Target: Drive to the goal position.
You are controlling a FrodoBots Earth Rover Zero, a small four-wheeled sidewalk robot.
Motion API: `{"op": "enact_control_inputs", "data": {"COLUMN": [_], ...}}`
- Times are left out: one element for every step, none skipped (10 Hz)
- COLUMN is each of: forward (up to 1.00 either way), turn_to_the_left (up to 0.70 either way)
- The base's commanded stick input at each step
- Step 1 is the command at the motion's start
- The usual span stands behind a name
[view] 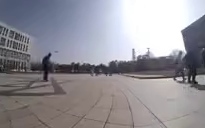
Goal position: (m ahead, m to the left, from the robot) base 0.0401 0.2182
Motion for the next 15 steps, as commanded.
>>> {"op": "enact_control_inputs", "data": {"forward": [0.0, 0.0, 0.07, 0.27, 0.47, 0.5, 0.5, 0.5, 0.5, 0.5, 0.5, 0.5, 0.5, 0.5, 0.5], "turn_to_the_left": [0.0, 0.0, 0.0, 0.0, 0.0, 0.0, 0.0, 0.0, 0.0, 0.0, 0.0, 0.0, 0.0, 0.0, -0.5]}}
